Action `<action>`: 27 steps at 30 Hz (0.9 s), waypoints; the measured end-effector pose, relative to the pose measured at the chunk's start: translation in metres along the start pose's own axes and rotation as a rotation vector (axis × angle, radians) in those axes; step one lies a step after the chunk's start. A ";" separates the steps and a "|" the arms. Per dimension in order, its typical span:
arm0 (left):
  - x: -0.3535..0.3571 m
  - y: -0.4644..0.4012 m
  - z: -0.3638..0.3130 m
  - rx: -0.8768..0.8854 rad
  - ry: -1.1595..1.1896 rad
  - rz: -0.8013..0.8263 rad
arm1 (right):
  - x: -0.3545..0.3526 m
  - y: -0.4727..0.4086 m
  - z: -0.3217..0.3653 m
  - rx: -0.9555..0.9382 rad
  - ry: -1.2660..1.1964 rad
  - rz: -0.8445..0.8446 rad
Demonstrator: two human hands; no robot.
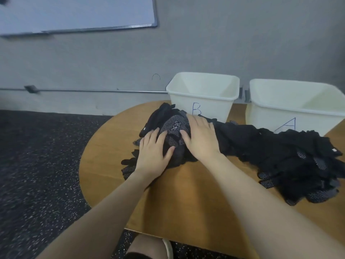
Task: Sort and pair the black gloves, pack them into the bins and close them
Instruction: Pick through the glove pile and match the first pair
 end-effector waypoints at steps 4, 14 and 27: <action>-0.004 -0.001 0.005 0.019 0.034 -0.101 | 0.011 -0.018 0.002 0.065 0.001 0.037; -0.049 0.016 0.002 0.064 0.204 -0.339 | -0.019 -0.003 0.022 0.159 -0.560 -0.038; -0.060 0.131 -0.069 0.094 0.381 -0.161 | -0.081 0.132 -0.011 0.329 -0.410 0.151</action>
Point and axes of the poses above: each hand's wrist, its own y-axis away from the middle knuckle, its own x-axis out of the palm, z = x × y, the point moved 2 cm from there along -y, towards the middle knuckle, and after that the axes turned 10 degrees about -y, right-handed, at the moved point
